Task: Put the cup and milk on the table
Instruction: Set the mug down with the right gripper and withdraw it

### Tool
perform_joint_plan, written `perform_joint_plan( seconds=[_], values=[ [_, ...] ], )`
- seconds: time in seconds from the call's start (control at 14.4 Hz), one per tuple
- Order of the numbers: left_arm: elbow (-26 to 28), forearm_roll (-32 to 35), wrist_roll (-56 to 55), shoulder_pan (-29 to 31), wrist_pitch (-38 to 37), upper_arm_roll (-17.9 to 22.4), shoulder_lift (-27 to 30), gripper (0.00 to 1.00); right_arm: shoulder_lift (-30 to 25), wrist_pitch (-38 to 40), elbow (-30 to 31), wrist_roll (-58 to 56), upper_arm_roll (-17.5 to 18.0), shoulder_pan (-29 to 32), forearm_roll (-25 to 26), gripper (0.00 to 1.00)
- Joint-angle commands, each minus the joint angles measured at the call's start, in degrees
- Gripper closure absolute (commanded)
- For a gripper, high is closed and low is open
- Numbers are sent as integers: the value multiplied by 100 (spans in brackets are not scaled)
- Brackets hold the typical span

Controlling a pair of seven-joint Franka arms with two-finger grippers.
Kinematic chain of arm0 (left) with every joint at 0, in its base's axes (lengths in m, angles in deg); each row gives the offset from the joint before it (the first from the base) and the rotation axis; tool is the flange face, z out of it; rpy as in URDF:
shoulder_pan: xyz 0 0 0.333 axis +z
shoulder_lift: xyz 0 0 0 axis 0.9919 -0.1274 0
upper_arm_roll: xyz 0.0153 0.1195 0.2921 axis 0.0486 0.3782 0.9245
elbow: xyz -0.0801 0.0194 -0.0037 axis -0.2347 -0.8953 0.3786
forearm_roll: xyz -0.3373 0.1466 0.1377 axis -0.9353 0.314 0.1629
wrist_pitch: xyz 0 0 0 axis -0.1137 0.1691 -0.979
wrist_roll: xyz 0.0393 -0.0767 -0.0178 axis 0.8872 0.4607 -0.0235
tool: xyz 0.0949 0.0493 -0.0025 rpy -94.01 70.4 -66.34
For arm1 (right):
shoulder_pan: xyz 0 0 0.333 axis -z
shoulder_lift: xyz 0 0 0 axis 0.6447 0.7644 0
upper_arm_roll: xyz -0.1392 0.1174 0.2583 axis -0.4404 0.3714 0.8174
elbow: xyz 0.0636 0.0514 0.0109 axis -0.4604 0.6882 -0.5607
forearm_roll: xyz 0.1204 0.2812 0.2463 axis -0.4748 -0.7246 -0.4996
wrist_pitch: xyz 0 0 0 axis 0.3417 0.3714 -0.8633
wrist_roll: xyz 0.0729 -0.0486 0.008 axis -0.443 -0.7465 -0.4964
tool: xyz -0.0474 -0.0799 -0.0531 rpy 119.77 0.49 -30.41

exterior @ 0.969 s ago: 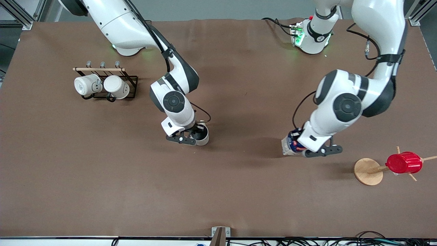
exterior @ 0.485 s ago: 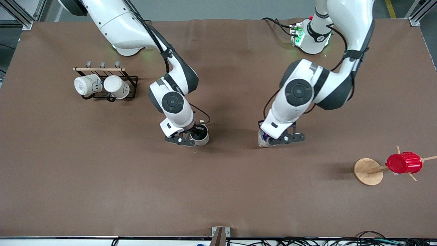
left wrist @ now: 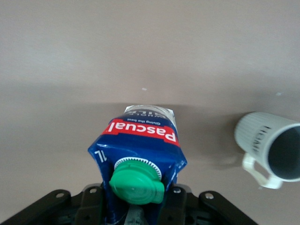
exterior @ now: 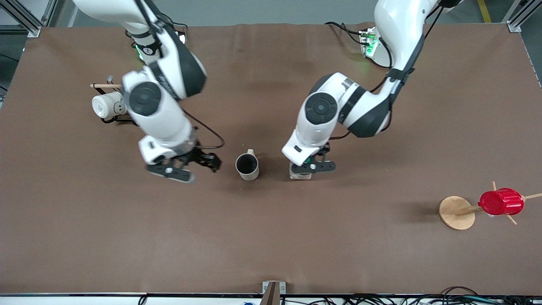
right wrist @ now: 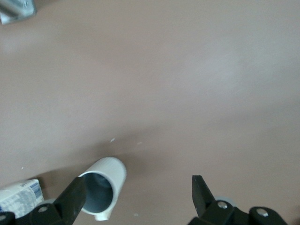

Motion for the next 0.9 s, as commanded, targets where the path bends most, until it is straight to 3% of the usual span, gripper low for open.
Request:
perform_joint_plan(
  seconds=[0.0,0.42,0.48,0.55,0.69,0.83],
  values=[
    [-577,-9,-265,-276,41,39,-237,96,-617,382,264,-912,99,704,44,0],
    [-772,-9,-468,-575,234,92,-580,91,-1277,1023,290,-2371,99,1803,35,0],
    [-754,-9,-459,-575,261,92,-598,78,-1400,1216,299,-2548,99,1926,35,0],
    [-737,0,-459,-567,261,92,-668,44,-1514,1366,308,-2724,99,2049,35,0],
    [-737,17,-450,-567,322,101,-712,6,-1681,1491,334,-3232,99,2365,35,0],
    [-728,26,-433,-531,314,101,-668,0,-1761,1569,343,-3603,108,2638,35,0]
  ],
)
